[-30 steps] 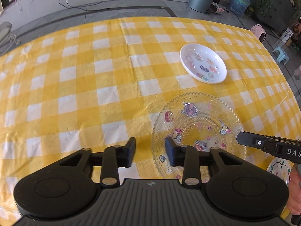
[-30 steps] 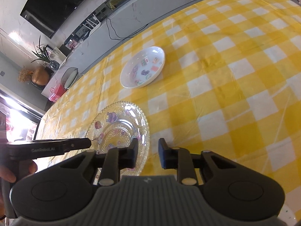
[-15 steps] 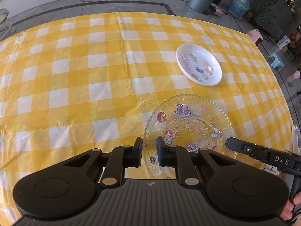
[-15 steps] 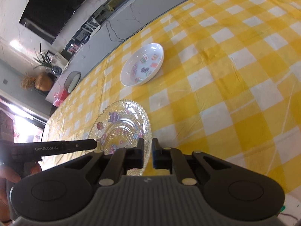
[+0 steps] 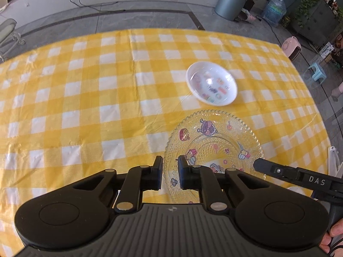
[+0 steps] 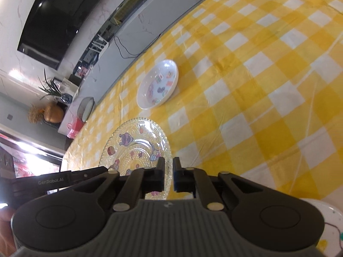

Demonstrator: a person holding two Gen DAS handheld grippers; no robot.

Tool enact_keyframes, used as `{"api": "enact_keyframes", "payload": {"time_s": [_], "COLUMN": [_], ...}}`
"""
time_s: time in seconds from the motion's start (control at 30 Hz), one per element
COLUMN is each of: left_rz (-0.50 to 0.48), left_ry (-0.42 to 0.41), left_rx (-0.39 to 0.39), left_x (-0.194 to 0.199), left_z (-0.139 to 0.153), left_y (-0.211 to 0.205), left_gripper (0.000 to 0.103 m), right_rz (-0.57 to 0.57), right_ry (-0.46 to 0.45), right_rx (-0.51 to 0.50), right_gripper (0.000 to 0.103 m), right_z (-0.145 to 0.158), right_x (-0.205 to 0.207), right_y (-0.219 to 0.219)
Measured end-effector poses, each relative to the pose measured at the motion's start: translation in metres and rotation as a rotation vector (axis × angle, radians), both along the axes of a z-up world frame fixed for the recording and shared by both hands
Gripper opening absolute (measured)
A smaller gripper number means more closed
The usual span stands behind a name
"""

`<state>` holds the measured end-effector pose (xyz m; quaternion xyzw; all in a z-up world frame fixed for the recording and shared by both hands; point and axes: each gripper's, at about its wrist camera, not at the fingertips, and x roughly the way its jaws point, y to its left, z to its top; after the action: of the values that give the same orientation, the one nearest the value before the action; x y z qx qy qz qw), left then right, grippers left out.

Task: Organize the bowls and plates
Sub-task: 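Lift the glass plate with both tools and lower it onto the 'Fruity' plate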

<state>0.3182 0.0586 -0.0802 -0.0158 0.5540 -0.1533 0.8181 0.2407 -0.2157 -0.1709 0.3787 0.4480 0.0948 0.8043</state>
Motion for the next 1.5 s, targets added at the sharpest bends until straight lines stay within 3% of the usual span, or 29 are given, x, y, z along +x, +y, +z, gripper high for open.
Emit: {"api": "enact_keyframes", "payload": {"time_s": [0.27, 0.53, 0.67, 0.97, 1.3, 1.5], "left_rz": [0.032, 0.073, 0.087, 0.108, 0.167, 0.168], "left_ry": [-0.082, -0.088, -0.068, -0.034, 0.010, 0.008], "left_rx": [-0.079, -0.150, -0.191, -0.207, -0.200, -0.186], "left_x": [-0.040, -0.084, -0.108, -0.153, -0.174, -0.177], "left_z": [0.039, 0.045, 0.041, 0.017, -0.008, -0.014], "left_y": [-0.031, -0.063, -0.076, -0.101, -0.097, -0.101], "left_gripper": [0.016, 0.016, 0.016, 0.016, 0.016, 0.016], "right_rz": [-0.065, -0.102, -0.116, -0.148, -0.105, -0.098], "right_ry": [0.004, -0.009, 0.007, 0.074, 0.179, 0.186], "right_rx": [0.061, 0.062, 0.067, 0.018, -0.022, -0.061], "right_gripper": [0.006, 0.005, 0.005, 0.005, 0.005, 0.005], "right_z": [0.020, 0.044, 0.044, 0.037, 0.024, 0.024], "right_x": [-0.030, -0.072, -0.098, -0.144, -0.148, -0.147], "right_y": [-0.039, -0.084, -0.105, -0.131, -0.128, -0.125]}}
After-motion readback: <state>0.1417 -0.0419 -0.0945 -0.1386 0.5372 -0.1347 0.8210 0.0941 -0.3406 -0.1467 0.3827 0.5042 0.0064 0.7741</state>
